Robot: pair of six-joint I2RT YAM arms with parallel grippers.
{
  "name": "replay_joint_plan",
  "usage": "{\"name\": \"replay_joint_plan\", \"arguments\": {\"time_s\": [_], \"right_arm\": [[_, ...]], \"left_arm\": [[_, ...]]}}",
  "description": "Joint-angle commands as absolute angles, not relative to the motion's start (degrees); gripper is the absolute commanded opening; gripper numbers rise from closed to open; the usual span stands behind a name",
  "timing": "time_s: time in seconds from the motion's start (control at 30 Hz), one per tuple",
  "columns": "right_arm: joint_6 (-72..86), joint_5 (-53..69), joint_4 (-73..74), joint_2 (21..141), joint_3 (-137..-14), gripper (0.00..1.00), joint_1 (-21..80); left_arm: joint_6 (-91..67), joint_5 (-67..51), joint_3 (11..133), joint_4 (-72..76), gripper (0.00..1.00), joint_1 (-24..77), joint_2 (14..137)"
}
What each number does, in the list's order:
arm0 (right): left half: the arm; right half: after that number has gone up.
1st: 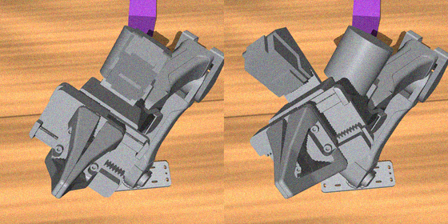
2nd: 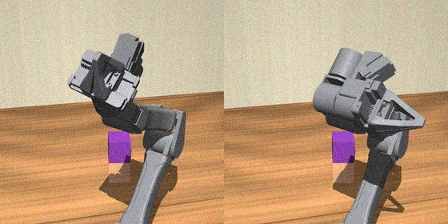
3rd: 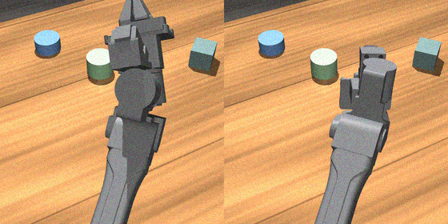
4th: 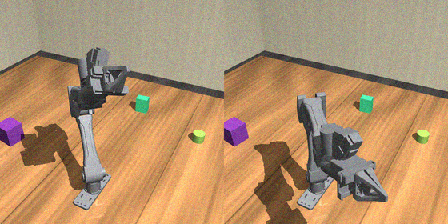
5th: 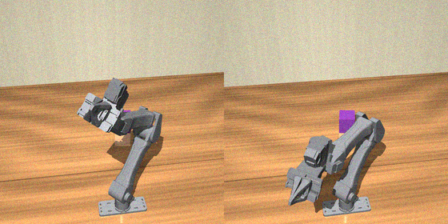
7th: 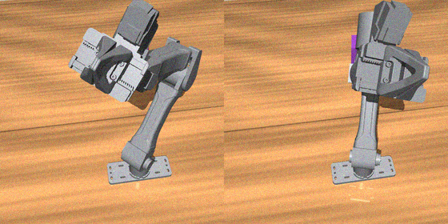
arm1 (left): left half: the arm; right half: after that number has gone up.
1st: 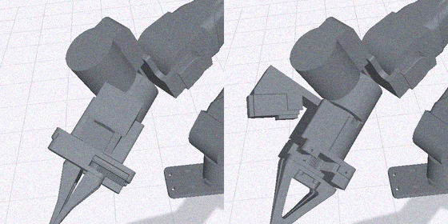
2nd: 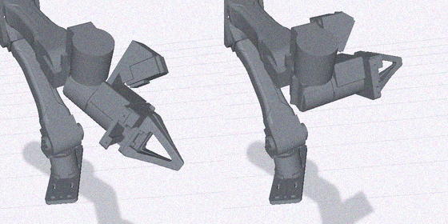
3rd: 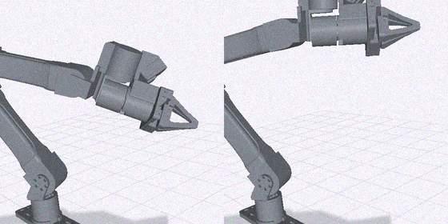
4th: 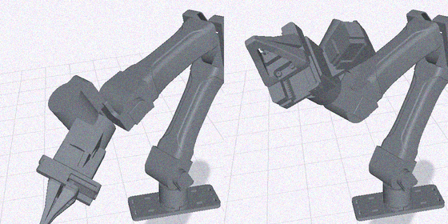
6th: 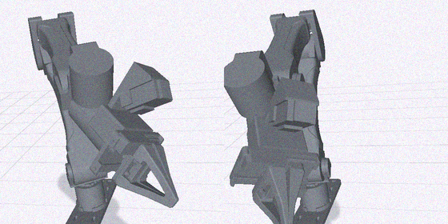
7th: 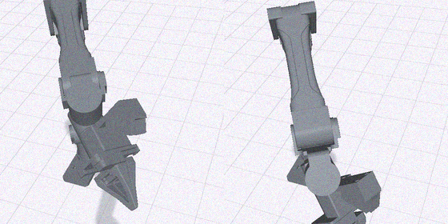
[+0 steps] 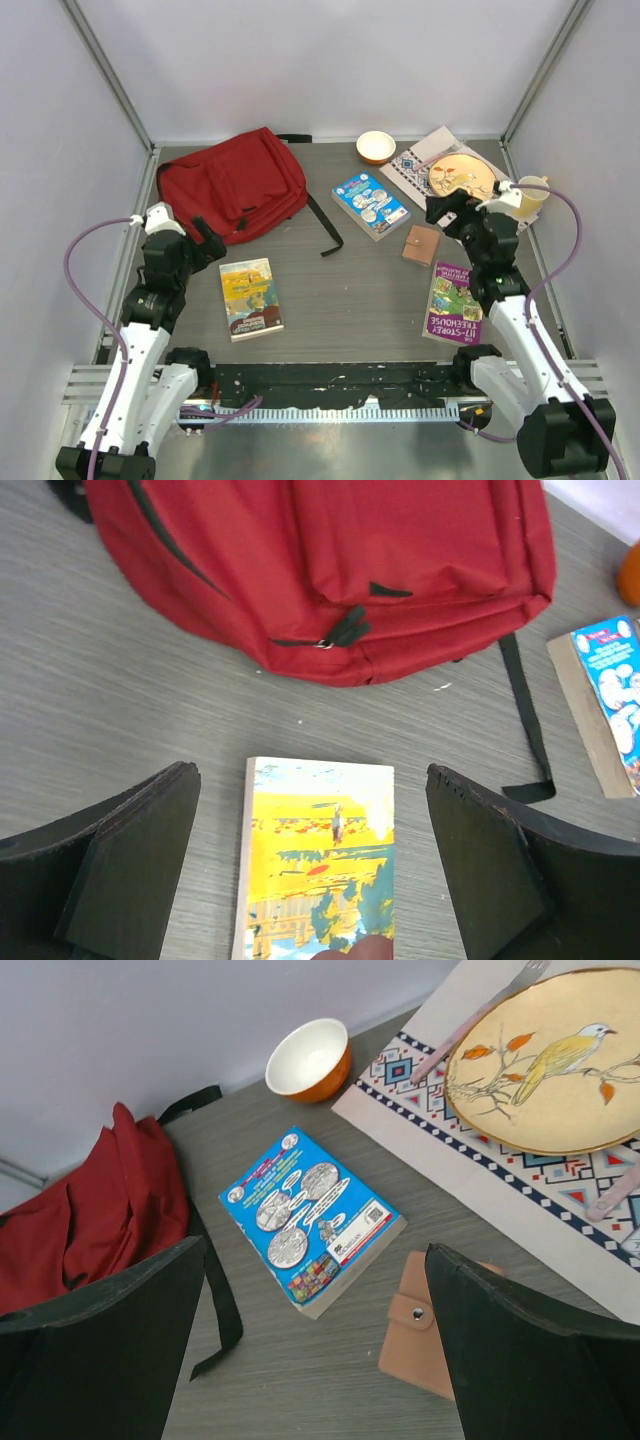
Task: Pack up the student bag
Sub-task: Move the student bag to the center of the board.
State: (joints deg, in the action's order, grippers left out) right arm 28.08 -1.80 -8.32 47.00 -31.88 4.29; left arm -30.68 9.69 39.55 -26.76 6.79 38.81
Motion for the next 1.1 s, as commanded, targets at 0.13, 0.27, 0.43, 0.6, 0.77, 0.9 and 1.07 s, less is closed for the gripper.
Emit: {"name": "replay_joint_plan", "arguments": {"time_s": [0.13, 0.27, 0.43, 0.6, 0.77, 0.9, 1.07], "right_arm": [[26.8, 4.8, 1.3, 54.7, -42.7, 0.96, 7.9], [26.2, 4.6, 2.5, 59.1, -46.0, 0.96, 13.1], [32.0, 5.5, 0.4, 66.9, -48.3, 0.96, 17.3], [40.0, 7.6, -7.5, 74.8, -49.0, 0.92, 20.4], [45.5, 7.1, -14.6, 86.9, -53.5, 0.90, 25.4], [47.7, 6.2, -17.0, 96.1, -60.4, 0.90, 28.9], [49.0, 6.1, -17.4, 113.2, -74.1, 0.87, 30.4]], "left_arm": [[-31.3, 12.3, 46.8, -33.9, 0.99, 6.9, 38.6], [-30.0, 10.4, 54.3, -42.3, 1.00, 6.9, 40.4], [-26.6, 16.3, 56.0, -44.7, 1.00, 6.8, 39.4], [-29.1, 14.9, 48.5, -43.4, 0.99, 6.9, 34.1], [-28.9, 15.5, 48.3, -43.1, 1.00, 6.8, 32.1], [-29.7, 16.9, 48.2, -43.6, 1.00, 6.8, 31.5], [-29.6, 16.9, 48.3, -43.9, 1.00, 6.7, 31.9]]}}
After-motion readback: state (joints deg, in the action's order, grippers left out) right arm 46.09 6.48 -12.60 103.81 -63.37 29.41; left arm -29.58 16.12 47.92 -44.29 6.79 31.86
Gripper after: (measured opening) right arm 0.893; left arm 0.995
